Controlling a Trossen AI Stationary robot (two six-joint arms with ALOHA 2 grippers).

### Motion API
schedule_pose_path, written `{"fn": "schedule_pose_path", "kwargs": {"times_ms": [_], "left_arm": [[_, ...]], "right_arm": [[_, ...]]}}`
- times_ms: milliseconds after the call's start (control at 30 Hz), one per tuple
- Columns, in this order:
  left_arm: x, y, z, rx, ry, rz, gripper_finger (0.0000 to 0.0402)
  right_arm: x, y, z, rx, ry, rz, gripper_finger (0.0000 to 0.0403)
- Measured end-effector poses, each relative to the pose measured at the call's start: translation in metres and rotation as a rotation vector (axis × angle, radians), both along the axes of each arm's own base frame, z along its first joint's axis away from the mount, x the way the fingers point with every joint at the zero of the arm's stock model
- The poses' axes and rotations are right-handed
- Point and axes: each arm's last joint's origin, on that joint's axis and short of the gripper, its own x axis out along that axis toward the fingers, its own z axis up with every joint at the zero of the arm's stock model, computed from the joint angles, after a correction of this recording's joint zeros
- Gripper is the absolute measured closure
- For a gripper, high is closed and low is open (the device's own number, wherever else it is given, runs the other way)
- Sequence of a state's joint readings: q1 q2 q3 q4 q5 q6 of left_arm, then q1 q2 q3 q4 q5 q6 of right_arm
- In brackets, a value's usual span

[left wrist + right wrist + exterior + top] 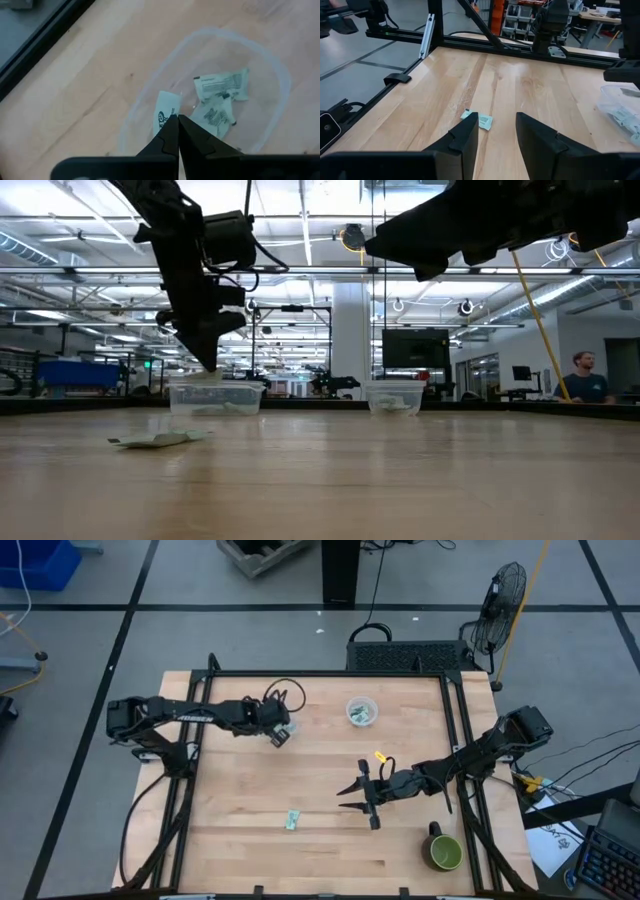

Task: Pick and place Stevia / Truvia into bins
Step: Put the stevia packet into the left transparent container, then put the stevia packet into the right transparent container

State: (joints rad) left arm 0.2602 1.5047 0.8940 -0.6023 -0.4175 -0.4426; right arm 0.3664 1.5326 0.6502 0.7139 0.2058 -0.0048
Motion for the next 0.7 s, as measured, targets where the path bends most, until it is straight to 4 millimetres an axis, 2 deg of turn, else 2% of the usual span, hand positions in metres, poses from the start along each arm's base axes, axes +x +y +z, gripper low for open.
{"fn": "schedule_pose_path", "kwargs": {"times_ms": [100,300,433,567,700], "left_arm": [[0.001,0.0,0.001,0.004,-0.016,0.0,0.0375],[0.003,-0.003,0.001,0.013,-0.034,0.025,0.0274],[0.003,-0.008,0.003,0.027,-0.027,-0.021,0.0223],[0.006,-0.025,0.009,0.034,-0.055,-0.085,0.0198],[0.01,-0.054,0.022,0.043,-0.158,-0.168,0.0191]], "right_arm": [[0.0,0.0,0.0,0.0,0.0,0.0,0.028],[0.0,0.0,0.0,0.0,0.0,0.0,0.028],[0.0,0.0,0.0,-0.005,0.0,0.001,0.028],[-0.001,0.002,-0.002,-0.063,0.014,0.022,0.028],[-0.005,0.008,-0.006,-0.184,0.034,0.077,0.028]]}}
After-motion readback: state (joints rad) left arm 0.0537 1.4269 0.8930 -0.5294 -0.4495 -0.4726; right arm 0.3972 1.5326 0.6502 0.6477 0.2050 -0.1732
